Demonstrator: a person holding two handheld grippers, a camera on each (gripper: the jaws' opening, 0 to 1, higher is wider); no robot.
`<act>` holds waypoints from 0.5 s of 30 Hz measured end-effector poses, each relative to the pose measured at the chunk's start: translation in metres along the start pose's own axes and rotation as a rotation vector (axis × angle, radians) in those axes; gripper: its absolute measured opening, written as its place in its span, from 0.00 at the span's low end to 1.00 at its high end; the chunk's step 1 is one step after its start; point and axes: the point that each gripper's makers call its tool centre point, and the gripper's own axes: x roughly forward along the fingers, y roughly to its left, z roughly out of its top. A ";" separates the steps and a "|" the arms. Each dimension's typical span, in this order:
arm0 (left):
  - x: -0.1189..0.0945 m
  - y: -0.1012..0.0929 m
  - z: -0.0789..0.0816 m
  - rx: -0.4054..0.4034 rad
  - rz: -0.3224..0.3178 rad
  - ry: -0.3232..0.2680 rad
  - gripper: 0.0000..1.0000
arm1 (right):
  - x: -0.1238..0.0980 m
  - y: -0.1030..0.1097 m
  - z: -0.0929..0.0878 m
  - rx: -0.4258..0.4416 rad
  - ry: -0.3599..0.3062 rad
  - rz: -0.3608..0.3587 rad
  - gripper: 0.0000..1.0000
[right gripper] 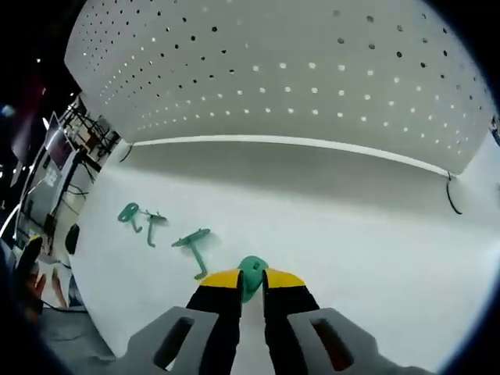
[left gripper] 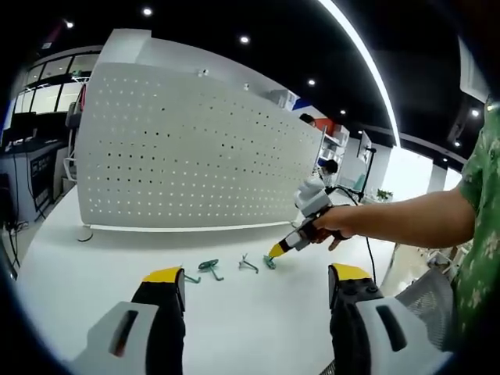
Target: Insert the hook assembly into the mounting plate slot until the hook locks in place.
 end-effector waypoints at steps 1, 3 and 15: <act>0.000 0.000 0.000 -0.001 0.001 0.000 0.77 | 0.000 0.000 0.000 -0.001 0.000 0.000 0.07; 0.000 0.001 0.000 -0.001 0.002 0.001 0.77 | 0.002 0.001 0.000 -0.002 0.001 0.005 0.07; 0.000 0.000 0.000 0.000 0.003 0.002 0.76 | 0.003 0.006 -0.003 0.003 -0.006 0.026 0.01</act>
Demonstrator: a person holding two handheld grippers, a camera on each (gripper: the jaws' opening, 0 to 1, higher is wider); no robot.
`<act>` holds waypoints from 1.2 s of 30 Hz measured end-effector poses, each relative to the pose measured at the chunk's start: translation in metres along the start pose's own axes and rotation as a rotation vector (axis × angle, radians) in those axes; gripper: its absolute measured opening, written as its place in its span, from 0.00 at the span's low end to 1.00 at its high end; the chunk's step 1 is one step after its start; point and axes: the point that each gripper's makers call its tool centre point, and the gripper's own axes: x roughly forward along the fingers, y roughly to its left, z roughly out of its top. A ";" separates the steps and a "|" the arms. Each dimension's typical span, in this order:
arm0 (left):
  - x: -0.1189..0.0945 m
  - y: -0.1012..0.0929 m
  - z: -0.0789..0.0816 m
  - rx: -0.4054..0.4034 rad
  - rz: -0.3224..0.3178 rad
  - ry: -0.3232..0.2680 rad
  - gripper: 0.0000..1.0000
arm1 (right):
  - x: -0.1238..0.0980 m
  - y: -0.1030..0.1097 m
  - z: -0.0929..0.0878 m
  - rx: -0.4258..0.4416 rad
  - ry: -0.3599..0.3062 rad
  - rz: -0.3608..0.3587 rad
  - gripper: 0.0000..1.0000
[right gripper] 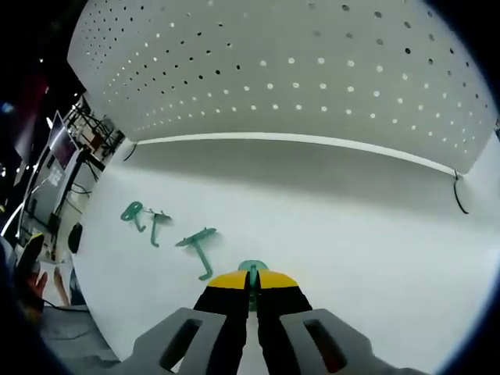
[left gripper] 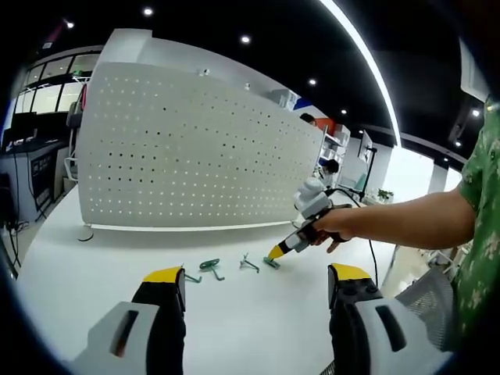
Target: Insert the hook assembly into the mounting plate slot until the hook locks in place.
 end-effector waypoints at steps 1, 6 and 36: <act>0.000 0.000 0.000 0.000 0.000 0.000 0.76 | 0.000 0.000 0.000 0.000 -0.001 0.001 0.01; 0.001 -0.002 -0.001 0.002 -0.008 0.003 0.76 | -0.009 0.006 0.007 -0.005 -0.050 0.011 0.01; 0.025 -0.040 0.057 0.085 -0.101 -0.093 0.73 | -0.183 0.113 0.084 -0.107 -0.649 0.187 0.01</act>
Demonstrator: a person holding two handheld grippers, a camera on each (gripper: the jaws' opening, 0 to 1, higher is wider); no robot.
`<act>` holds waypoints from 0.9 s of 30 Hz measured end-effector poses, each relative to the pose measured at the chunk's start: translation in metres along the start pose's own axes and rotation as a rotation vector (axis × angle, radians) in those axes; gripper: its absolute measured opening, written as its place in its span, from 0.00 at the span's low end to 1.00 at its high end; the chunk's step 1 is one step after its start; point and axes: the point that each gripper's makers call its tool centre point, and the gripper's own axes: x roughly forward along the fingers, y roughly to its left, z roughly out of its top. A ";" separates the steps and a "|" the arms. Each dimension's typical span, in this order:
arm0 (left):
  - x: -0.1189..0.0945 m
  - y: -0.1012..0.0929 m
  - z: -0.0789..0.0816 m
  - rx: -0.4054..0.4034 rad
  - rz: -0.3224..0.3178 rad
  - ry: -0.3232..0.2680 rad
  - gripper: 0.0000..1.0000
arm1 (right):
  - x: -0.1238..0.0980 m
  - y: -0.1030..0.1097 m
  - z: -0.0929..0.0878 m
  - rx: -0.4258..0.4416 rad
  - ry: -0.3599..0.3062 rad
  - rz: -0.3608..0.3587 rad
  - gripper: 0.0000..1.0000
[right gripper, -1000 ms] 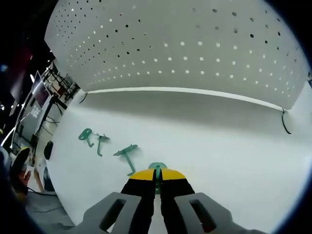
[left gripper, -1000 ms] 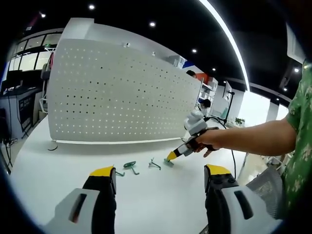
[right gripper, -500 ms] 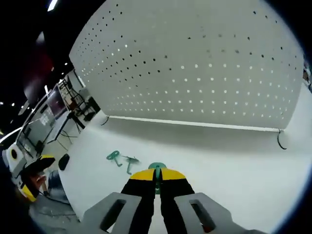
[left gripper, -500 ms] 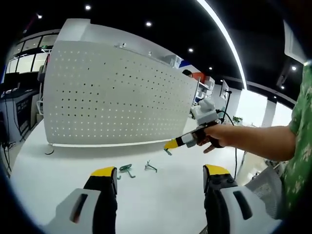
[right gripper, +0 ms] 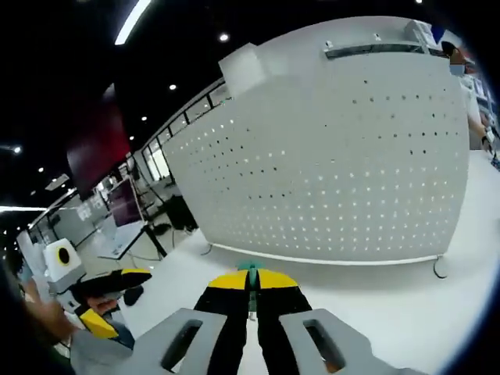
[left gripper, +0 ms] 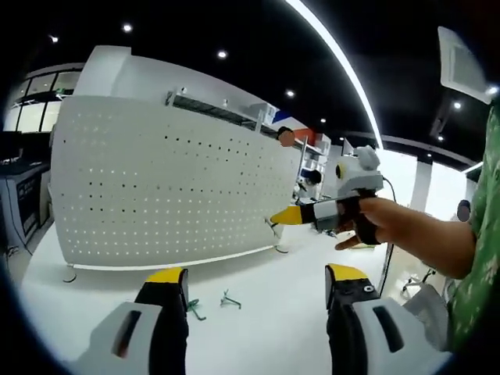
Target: Insert the hook assembly into the mounting plate slot until the hook locks in place.
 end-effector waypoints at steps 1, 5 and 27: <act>0.001 0.000 0.002 0.005 -0.001 -0.002 0.73 | -0.002 0.003 0.004 -0.002 -0.013 0.006 0.01; 0.004 -0.001 0.013 0.029 -0.015 -0.019 0.71 | -0.014 0.022 0.022 -0.016 -0.073 0.037 0.01; -0.003 -0.011 0.054 0.116 -0.059 -0.088 0.58 | -0.048 0.071 0.064 -0.061 -0.205 0.112 0.01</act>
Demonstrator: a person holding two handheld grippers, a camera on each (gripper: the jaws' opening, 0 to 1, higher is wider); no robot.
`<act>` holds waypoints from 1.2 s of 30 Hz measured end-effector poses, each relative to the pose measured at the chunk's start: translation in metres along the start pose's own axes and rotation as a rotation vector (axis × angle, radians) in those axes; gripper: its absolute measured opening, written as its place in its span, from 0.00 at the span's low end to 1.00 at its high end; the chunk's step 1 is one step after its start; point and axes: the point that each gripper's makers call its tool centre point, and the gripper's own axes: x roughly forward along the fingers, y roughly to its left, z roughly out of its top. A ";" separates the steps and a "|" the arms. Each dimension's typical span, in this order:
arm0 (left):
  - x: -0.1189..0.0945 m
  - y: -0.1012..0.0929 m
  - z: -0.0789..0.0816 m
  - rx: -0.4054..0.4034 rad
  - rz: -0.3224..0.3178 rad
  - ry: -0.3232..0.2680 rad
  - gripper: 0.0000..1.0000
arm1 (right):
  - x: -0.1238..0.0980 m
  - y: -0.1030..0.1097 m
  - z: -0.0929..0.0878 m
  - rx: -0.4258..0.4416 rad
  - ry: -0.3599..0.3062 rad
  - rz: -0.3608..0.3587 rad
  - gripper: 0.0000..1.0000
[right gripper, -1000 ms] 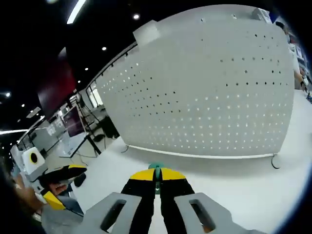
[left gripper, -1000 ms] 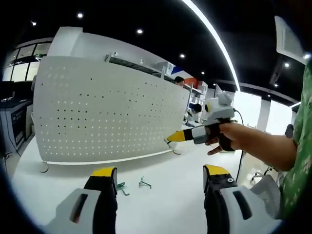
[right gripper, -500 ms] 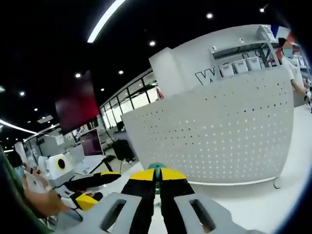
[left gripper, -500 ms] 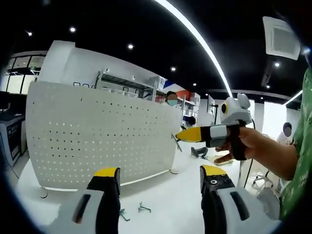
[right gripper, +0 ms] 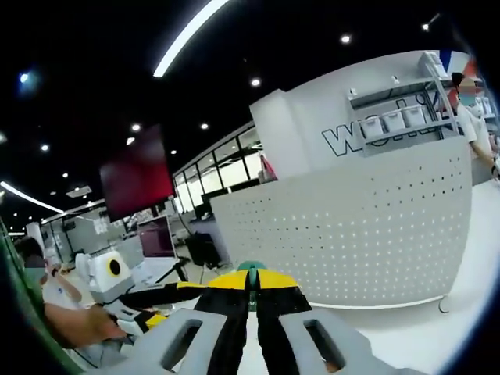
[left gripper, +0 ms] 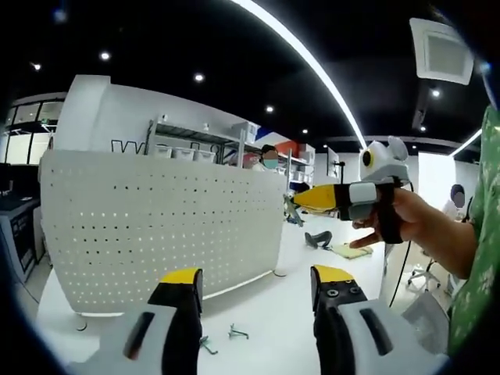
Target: Insert the hook assembly into the mounting plate slot until the hook locks in place.
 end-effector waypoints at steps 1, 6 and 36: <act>-0.001 -0.001 0.000 0.003 0.000 0.001 0.58 | -0.001 0.002 0.000 0.000 0.000 0.001 0.01; -0.013 -0.003 0.007 0.030 -0.004 -0.006 0.58 | -0.010 0.007 0.000 0.000 -0.004 -0.004 0.01; -0.050 0.034 0.024 0.119 0.051 0.017 0.55 | -0.006 0.008 0.010 -0.014 -0.032 -0.013 0.01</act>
